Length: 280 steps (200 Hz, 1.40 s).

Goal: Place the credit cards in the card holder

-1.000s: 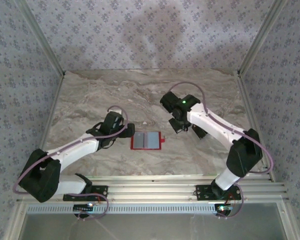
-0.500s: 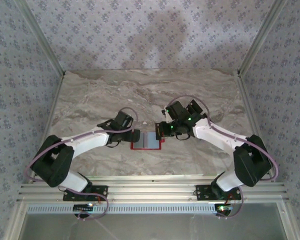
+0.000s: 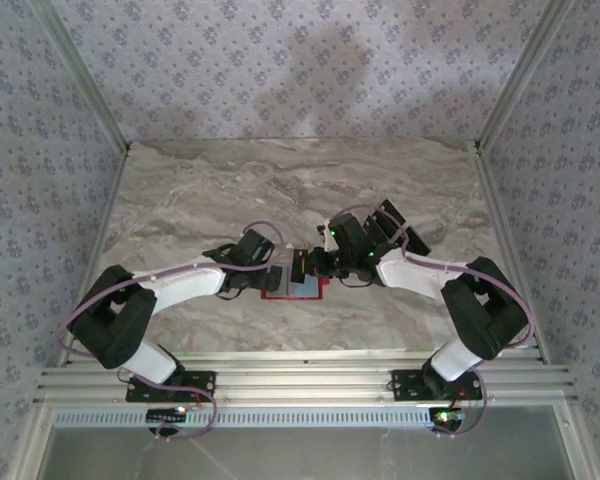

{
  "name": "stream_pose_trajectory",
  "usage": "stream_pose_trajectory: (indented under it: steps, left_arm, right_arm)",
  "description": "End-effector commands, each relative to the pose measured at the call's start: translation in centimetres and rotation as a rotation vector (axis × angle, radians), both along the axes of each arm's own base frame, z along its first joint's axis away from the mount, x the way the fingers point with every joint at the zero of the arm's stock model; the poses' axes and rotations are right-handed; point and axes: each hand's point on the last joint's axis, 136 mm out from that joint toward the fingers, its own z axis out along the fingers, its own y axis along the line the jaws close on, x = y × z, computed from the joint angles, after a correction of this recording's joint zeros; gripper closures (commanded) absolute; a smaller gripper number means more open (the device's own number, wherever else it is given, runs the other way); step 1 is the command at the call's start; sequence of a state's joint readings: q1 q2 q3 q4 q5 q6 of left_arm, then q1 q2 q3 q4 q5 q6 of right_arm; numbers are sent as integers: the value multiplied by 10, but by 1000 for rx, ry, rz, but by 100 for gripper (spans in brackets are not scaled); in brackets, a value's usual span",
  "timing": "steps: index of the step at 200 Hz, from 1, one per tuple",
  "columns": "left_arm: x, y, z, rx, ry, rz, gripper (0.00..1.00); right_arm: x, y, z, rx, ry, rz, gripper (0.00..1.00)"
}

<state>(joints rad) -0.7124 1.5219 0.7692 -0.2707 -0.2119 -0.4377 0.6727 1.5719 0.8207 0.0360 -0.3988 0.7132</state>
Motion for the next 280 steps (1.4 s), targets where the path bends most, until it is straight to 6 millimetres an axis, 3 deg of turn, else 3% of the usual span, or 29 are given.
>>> stream_pose_trajectory:
  steps: [1,67,280]
  left_arm:
    - [-9,13,-12,71,24,23,1]
    - [-18,34,-20,146,45,94,3]
    - [-22,34,-24,139,55,97,5]
  right_arm:
    - [1,7,1,46,-6,1,100]
    - [-2,3,-15,89,34,-9,100]
    - [-9,8,-37,170,111,-23,100]
